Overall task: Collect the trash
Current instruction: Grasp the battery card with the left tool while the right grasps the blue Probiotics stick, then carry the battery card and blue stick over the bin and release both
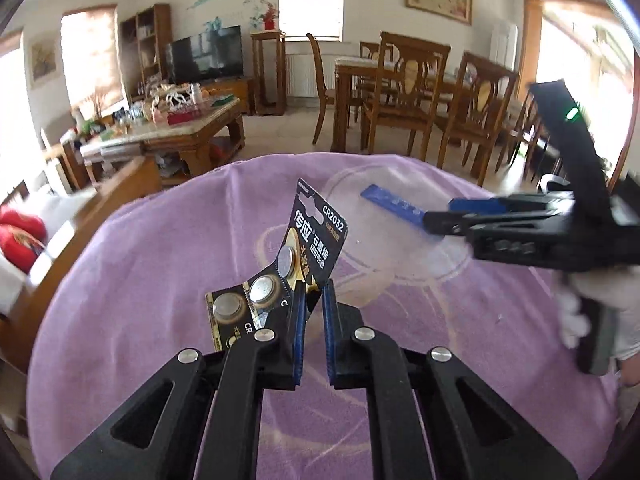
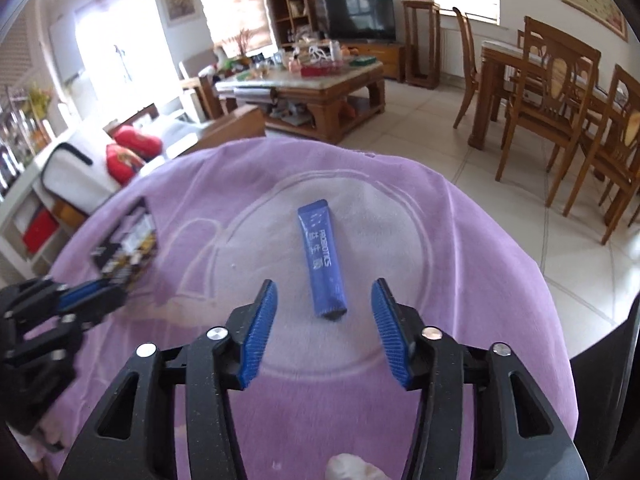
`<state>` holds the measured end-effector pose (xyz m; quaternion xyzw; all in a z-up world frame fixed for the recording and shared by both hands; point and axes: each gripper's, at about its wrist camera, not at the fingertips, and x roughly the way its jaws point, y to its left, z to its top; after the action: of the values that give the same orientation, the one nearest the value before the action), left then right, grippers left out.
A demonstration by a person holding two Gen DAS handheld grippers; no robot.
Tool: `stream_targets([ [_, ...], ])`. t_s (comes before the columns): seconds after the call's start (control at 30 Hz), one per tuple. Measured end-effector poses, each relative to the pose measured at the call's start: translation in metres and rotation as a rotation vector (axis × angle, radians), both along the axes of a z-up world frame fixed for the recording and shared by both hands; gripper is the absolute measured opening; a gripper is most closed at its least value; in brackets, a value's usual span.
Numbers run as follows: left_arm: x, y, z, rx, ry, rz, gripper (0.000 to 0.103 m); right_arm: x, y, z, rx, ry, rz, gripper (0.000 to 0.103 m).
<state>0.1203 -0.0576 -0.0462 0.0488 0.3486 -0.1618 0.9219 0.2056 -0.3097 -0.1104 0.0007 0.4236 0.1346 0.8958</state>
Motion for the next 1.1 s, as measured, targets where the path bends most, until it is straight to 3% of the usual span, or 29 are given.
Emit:
stream_targets([
  [0.13,0.001,0.010,0.004,-0.039,-0.012,0.018,0.007,0.013,0.013,-0.015,-0.069,0.007,-0.009,0.027],
  [0.2,0.001,0.014,0.005,-0.066,-0.013,0.019,0.007,0.015,0.017,-0.018,-0.078,0.006,-0.001,0.016],
  [0.33,0.001,0.021,0.009,-0.094,-0.031,0.032,0.006,0.017,0.010,-0.020,-0.058,0.009,0.000,0.013],
  [0.4,0.002,0.023,0.010,-0.106,-0.031,0.035,0.006,0.011,-0.001,-0.018,0.017,0.024,-0.007,0.010],
  [0.57,0.003,0.026,0.014,-0.117,-0.070,0.058,0.004,-0.027,-0.025,-0.005,0.170,-0.002,-0.016,0.009],
  [0.73,0.004,0.032,0.016,-0.193,-0.086,0.056,0.003,-0.077,-0.045,0.017,0.247,-0.061,-0.020,0.009],
  [0.97,-0.016,0.022,0.031,-0.280,-0.089,0.027,0.002,-0.147,-0.098,0.038,0.293,-0.120,-0.039,0.009],
  [1.1,-0.037,-0.003,0.045,-0.258,-0.122,-0.007,0.002,-0.178,-0.140,0.042,0.318,-0.147,-0.080,0.009],
])
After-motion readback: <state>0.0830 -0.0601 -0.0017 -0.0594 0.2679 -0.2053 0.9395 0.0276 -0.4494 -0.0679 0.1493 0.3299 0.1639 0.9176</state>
